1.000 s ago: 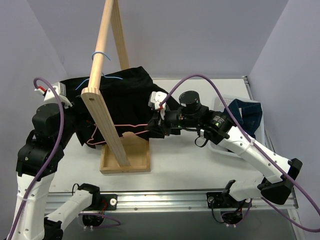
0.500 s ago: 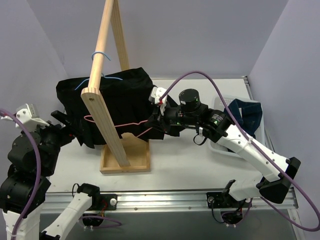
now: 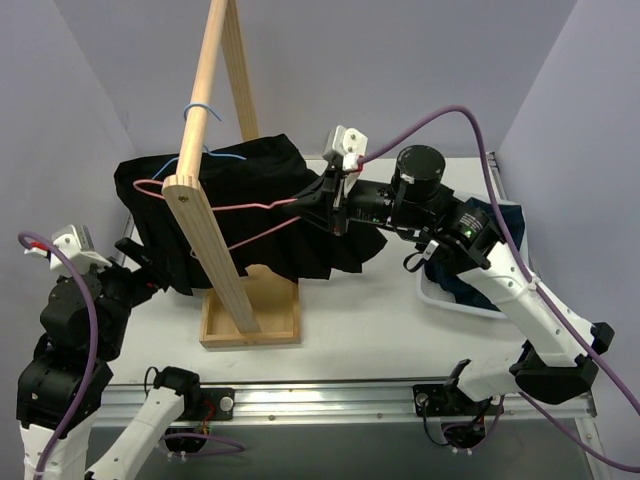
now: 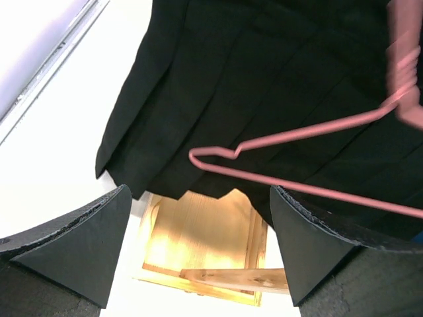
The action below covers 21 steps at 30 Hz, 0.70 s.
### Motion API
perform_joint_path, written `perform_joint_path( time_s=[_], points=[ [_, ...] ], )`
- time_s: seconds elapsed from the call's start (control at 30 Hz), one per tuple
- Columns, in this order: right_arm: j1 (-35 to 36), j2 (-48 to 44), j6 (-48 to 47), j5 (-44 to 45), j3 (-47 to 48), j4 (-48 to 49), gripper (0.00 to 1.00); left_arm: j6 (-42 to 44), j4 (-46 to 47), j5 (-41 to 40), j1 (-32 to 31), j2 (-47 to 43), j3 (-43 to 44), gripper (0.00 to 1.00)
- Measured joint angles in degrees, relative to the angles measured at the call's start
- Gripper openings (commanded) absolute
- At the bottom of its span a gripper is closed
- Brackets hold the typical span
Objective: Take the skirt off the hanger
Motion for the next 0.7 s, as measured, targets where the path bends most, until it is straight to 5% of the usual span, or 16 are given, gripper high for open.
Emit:
perform_joint_path(
  time_s=[0.7],
  points=[
    [0.0,2.1,2.6,-0.1,9.5,1.2,0.00,-0.8,0.1,3.4,0.0,-1.2,-2.8,0.94]
  ],
)
